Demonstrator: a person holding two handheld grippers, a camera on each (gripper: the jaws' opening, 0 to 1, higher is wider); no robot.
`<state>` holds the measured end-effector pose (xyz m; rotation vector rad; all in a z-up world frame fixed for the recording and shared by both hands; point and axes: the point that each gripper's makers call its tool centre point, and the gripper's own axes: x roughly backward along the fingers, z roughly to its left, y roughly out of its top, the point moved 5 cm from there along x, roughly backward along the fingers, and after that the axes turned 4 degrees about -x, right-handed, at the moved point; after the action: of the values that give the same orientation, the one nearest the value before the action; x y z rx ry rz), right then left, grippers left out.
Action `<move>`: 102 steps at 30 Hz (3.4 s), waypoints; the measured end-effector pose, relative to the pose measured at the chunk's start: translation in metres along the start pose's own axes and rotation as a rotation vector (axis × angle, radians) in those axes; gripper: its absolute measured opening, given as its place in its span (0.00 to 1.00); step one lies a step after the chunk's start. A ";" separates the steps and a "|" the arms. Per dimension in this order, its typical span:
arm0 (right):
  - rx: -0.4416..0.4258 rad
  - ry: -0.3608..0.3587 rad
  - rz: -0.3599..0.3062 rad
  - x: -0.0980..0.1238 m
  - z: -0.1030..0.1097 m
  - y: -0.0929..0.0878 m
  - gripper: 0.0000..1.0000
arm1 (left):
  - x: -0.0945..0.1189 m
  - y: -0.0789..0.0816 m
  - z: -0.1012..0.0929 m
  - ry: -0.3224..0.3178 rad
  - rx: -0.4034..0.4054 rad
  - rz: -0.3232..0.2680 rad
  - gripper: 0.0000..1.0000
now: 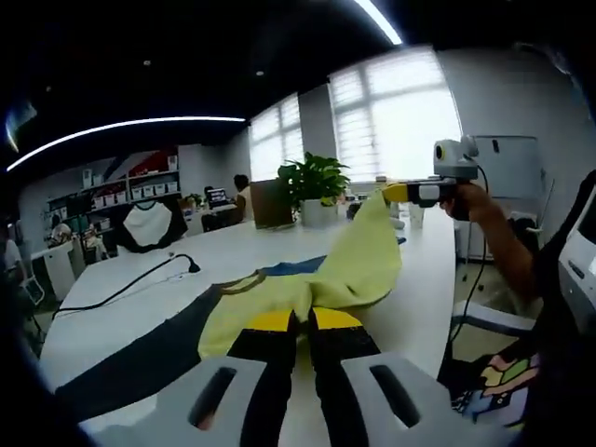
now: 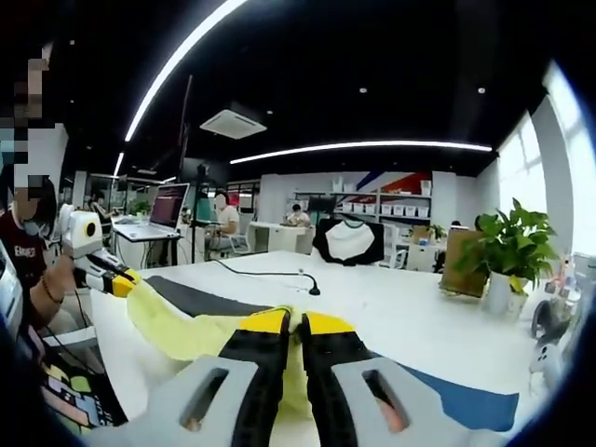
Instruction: Fold the garment on the visible template until the final outline fits inside the template.
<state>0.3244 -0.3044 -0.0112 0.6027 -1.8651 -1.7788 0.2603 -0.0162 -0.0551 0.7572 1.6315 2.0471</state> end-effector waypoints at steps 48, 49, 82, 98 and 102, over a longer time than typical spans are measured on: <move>0.261 0.119 0.442 0.069 0.020 -0.089 0.03 | 0.052 -0.070 -0.020 -0.231 -0.130 0.348 0.05; 0.267 0.126 0.467 0.071 0.020 -0.091 0.03 | 0.052 -0.071 -0.021 -0.251 -0.133 0.358 0.05; 0.296 0.260 0.751 0.076 0.030 -0.132 0.03 | 0.045 -0.100 -0.016 -0.491 0.154 0.530 0.06; 0.198 0.248 0.720 0.076 0.031 -0.131 0.04 | 0.052 -0.093 -0.005 -0.291 -0.231 0.407 0.30; 0.190 0.244 0.712 0.076 0.032 -0.130 0.04 | 0.052 -0.084 -0.009 -0.244 -0.415 0.366 0.30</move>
<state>0.2430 -0.3338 -0.1387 0.1620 -1.7798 -1.0303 0.2138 0.0289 -0.1305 1.1549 0.9415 2.3204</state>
